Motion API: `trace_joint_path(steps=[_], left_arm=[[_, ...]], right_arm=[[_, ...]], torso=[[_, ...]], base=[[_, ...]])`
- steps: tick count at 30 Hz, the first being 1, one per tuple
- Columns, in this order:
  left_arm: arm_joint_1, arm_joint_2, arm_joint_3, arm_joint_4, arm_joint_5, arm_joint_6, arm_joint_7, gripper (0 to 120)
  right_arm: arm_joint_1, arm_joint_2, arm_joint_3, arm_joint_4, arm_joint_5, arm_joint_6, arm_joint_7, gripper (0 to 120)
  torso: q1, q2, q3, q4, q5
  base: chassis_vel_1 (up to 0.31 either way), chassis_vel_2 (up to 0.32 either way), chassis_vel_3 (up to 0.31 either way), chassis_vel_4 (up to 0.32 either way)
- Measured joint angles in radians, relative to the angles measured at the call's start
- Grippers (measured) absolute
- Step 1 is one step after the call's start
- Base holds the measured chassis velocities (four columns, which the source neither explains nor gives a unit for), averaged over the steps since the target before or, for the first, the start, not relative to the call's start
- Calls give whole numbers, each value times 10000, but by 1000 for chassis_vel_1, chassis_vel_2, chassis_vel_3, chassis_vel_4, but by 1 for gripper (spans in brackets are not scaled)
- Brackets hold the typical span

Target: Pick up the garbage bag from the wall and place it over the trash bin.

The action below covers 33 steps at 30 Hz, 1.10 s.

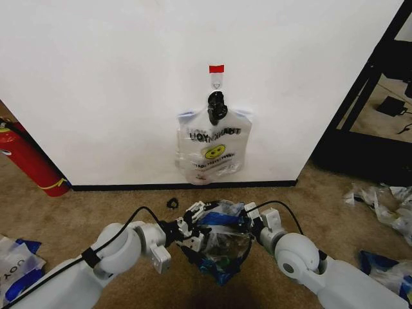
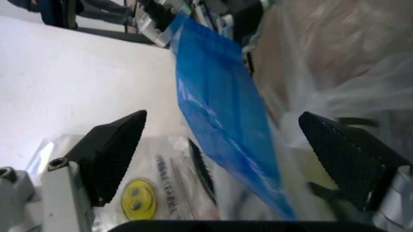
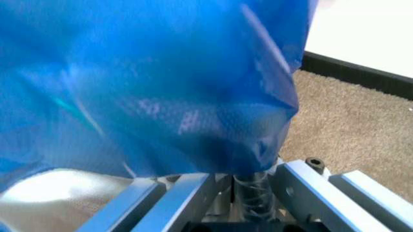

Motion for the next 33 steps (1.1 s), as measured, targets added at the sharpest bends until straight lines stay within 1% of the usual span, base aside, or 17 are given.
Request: trace_joint_path(steps=[1,2,3,10,12,13,16,19,20,22,25,26,27,28,30,32,33], left_arm=[[-41,-54,-4,56,69,-20,-95,92],[-64,-82,-6,87,99,-20,-180,88],[-64,-82,-6,87,99,-20,-180,88],[62,-43,-78,-35,8,163,-549,59],[87,-40,-80,-52,-23,164,-601,58],[124,-39,-80,-78,-75,164,-677,51],[237,-45,-83,-191,-173,71,-985,38],[291,-53,-84,-281,-311,-68,-1132,26],[291,-53,-84,-281,-311,-68,-1132,26],[292,-67,-64,-286,-542,-98,-1234,19],[283,-74,23,-191,-1525,99,-1609,5],[283,-74,23,-191,-1525,99,-1609,5],[276,-68,66,-173,-1954,280,-1761,2],[261,-25,162,-170,-2792,676,-2053,0],[180,66,315,-185,-4074,1453,-2471,0],[56,159,441,-193,-5461,2397,-3094,0],[56,159,441,-193,-5461,2397,-3094,0]], right_arm=[[-25,4,0,34,-10,2,2,0],[-42,8,-2,62,-31,7,5,0],[-42,8,-2,62,-31,7,5,0],[-114,-42,-3,163,-97,60,23,0],[-125,-45,0,169,-98,66,23,0],[-139,-49,4,179,-100,75,26,0],[-203,-76,28,206,-106,89,29,0],[-264,-129,92,249,-110,105,31,0],[-264,-129,92,249,-110,105,31,0],[-324,-175,159,289,-120,115,31,0],[-492,-270,259,340,-269,187,-46,0],[-492,-270,259,340,-269,187,-46,0],[-544,-302,284,347,-343,224,-97,0],[-628,-351,312,351,-498,300,-204,0],[-761,-450,349,344,-877,534,-588,0],[-939,-608,457,200,-1507,1149,-1500,0],[-939,-608,457,200,-1507,1149,-1500,0]], torso=[[0,0,0,-2,-1],[0,0,0,-2,-1],[0,0,0,-2,-1],[0,0,0,0,1],[0,0,0,0,1],[0,0,0,0,0],[0,0,0,1,0],[0,0,0,0,1],[0,0,0,0,1],[0,0,0,0,0],[0,2,0,0,0],[0,2,0,0,0],[0,2,0,0,0],[0,2,0,0,0],[0,2,0,0,0],[0,2,0,1,0],[0,2,0,1,0]], base=[[0,0,0,0],[0,0,0,0],[0,0,0,0],[0,0,0,0],[0,0,0,0],[0,0,0,0],[0,0,0,0],[0,0,0,0],[0,0,0,0],[0,0,0,0],[0,0,0,0],[0,0,0,0],[0,0,0,0],[0,0,0,0],[0,0,0,0],[0,0,0,0],[0,0,0,0]])
